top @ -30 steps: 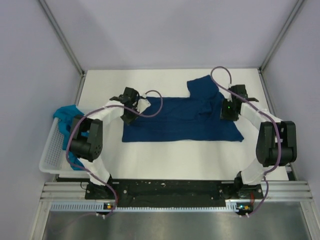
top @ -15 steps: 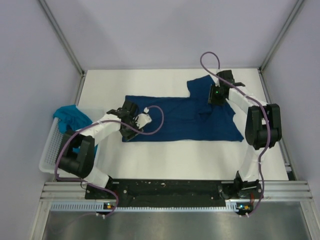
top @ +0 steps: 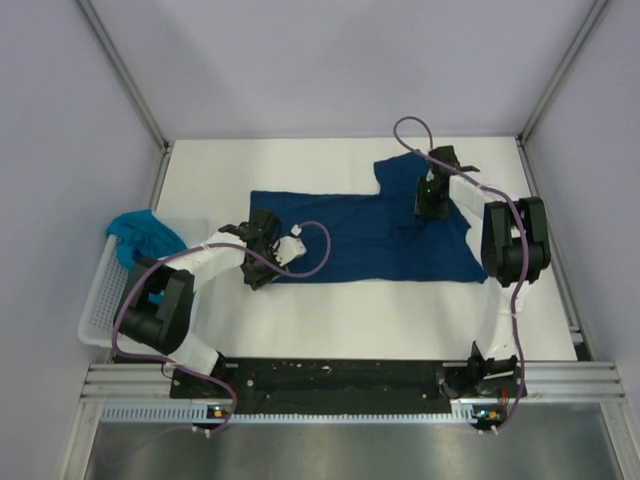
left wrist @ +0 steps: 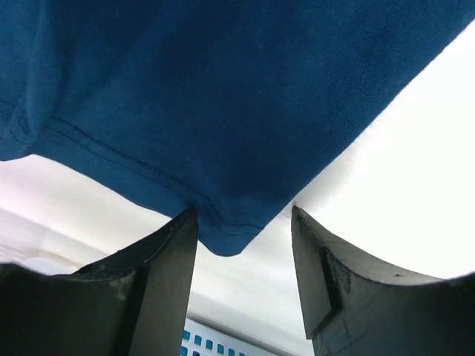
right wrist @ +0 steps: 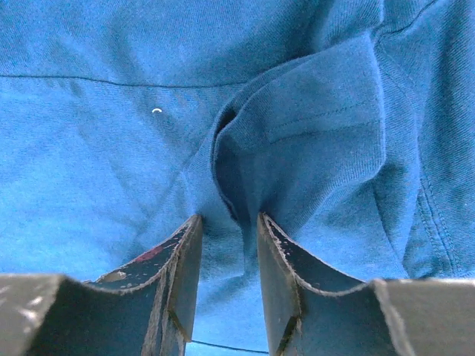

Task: Fold and stack the t-shirts
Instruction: Fold the flattened tshirt in 1/3 of the way

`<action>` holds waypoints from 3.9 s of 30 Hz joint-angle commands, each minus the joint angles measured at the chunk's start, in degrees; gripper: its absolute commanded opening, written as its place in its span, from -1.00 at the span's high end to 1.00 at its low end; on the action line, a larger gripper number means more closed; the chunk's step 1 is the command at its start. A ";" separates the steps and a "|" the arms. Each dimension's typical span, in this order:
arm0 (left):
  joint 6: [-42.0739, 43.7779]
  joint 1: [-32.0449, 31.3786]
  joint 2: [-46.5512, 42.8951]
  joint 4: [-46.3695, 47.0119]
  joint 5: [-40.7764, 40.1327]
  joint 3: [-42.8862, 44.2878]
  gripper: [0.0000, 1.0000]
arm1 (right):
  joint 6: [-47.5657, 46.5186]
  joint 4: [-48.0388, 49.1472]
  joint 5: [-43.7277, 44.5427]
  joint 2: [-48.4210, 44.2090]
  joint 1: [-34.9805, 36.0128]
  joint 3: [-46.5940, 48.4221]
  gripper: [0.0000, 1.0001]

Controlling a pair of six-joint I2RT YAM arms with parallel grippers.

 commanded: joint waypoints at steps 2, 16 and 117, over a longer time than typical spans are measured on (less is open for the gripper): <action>0.17 -0.13 0.20 0.86 1.04 0.47 -0.15 | -0.83 -0.26 -1.39 0.91 0.61 2.81 0.58; -0.01 -0.13 0.37 1.29 -0.28 0.12 -0.15 | -1.44 1.49 -6.77 -0.50 4.65 8.70 1.00; 6.05 -0.13 -4.02 7.54 -2.22 -10.95 0.73 | -16.20 4.31 -7.02 -11.15 -20.40 -8.11 0.03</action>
